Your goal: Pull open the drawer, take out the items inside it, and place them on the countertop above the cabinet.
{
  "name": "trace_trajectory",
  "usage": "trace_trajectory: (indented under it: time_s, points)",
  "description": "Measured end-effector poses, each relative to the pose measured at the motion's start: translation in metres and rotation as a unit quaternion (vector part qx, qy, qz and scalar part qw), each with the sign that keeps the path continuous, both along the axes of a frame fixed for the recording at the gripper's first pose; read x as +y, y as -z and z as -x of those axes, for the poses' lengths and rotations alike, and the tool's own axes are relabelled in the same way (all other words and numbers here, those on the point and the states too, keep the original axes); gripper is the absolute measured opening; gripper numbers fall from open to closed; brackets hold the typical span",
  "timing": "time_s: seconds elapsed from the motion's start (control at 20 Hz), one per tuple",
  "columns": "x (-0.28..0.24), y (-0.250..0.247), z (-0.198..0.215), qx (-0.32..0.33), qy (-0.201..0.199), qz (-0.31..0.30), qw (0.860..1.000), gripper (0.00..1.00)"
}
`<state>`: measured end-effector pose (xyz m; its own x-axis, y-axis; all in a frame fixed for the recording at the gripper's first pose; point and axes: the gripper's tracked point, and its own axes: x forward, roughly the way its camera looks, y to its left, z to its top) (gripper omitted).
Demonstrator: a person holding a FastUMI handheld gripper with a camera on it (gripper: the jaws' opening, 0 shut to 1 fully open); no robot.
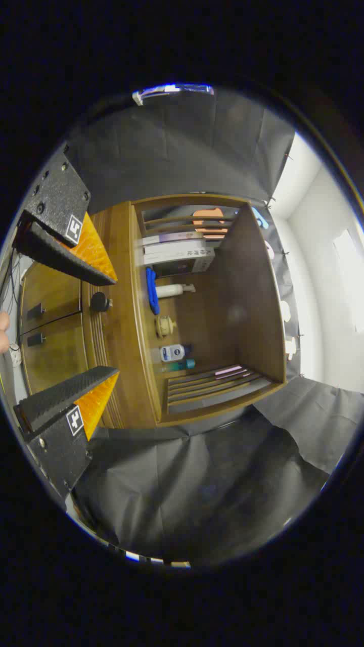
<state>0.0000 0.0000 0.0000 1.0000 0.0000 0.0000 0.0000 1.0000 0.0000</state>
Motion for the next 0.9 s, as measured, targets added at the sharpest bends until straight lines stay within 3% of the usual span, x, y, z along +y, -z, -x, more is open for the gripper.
trace_trajectory:
  time_s: [0.9]
  points:
    - [-0.0043, 0.0002, 0.0001, 0.012, 0.003, 0.027, 1.000, 1.00]
